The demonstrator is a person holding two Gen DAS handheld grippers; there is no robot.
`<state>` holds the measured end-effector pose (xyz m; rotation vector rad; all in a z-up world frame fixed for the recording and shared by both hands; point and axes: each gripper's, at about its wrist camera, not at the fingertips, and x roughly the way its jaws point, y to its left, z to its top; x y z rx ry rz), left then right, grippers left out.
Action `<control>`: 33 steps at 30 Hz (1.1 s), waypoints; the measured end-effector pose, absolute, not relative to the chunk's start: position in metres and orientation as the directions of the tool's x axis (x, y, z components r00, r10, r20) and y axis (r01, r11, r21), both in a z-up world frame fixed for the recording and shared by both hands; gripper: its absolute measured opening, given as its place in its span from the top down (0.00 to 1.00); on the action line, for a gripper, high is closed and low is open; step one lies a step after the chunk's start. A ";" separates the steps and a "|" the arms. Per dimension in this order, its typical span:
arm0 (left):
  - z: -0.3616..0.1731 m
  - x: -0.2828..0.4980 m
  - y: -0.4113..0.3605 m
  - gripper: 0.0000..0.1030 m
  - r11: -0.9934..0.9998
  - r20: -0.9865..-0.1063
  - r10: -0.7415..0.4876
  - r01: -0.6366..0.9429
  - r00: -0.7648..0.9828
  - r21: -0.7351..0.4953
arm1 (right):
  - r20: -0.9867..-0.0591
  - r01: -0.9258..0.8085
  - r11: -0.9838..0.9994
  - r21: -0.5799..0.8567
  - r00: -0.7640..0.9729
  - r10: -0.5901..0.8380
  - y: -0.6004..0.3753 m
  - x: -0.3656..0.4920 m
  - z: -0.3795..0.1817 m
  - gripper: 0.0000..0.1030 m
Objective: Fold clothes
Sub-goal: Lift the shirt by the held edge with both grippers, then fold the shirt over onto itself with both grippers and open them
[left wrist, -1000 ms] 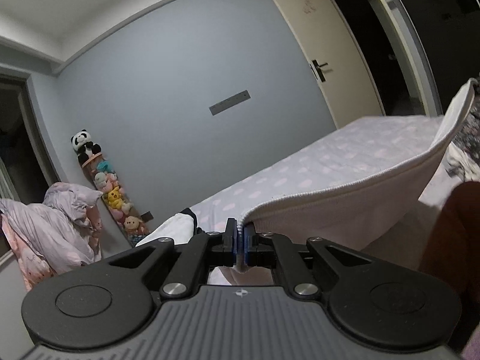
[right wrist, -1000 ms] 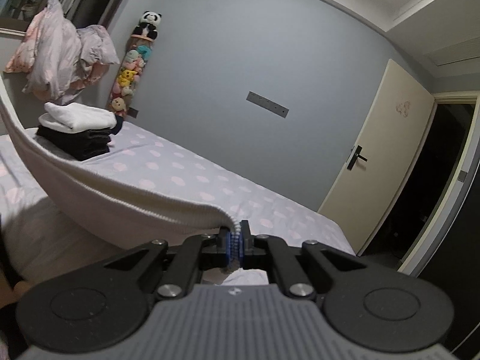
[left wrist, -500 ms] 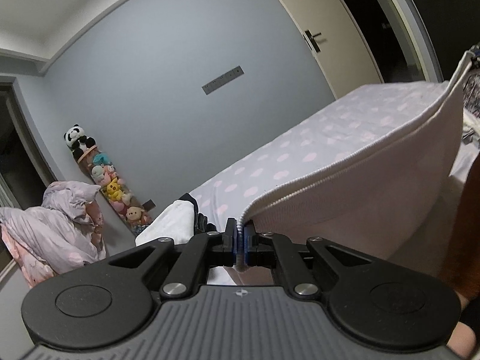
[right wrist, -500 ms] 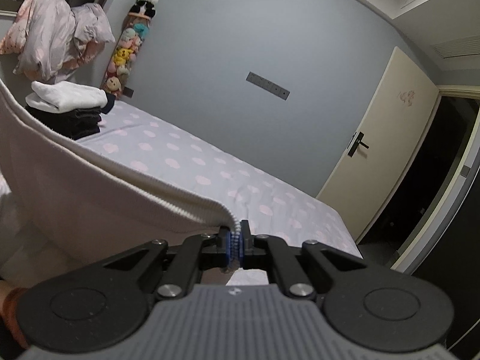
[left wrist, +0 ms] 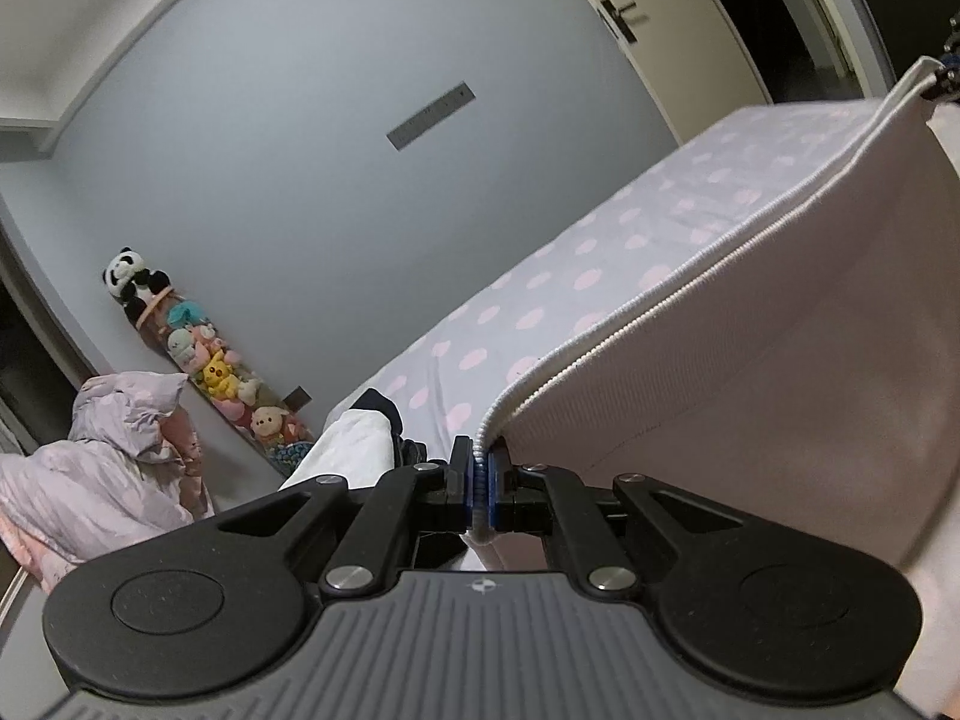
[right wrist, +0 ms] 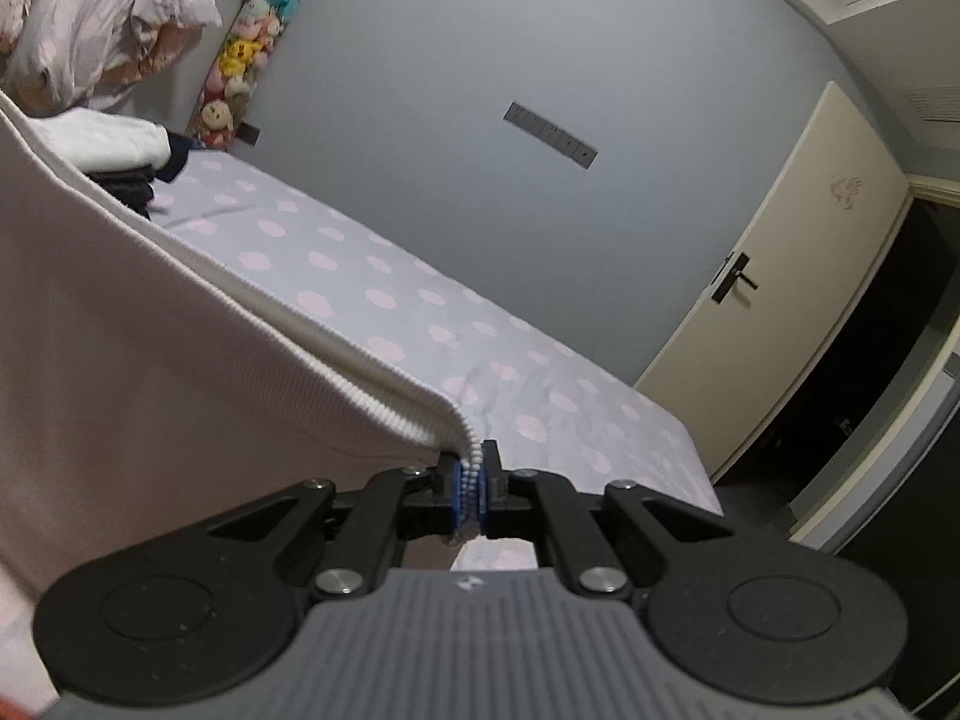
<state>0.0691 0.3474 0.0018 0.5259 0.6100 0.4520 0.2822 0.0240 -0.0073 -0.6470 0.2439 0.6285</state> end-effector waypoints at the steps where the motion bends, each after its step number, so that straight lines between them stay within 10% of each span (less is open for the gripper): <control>1: -0.002 0.080 0.356 0.95 0.778 -0.428 0.539 -0.235 0.726 0.582 | -0.408 -0.618 0.618 -0.487 0.786 0.464 0.034 0.295 -0.010 0.94; 28: -0.233 0.261 0.506 0.91 0.882 -0.737 0.470 -0.222 0.486 0.416 | -0.718 -0.730 0.591 -0.342 0.609 0.337 0.214 0.525 -0.221 0.92; 33: -0.214 0.253 0.502 0.66 0.855 -0.716 0.519 -0.293 0.467 0.429 | -0.721 -0.657 0.704 -0.269 0.623 0.305 0.202 0.535 -0.205 0.60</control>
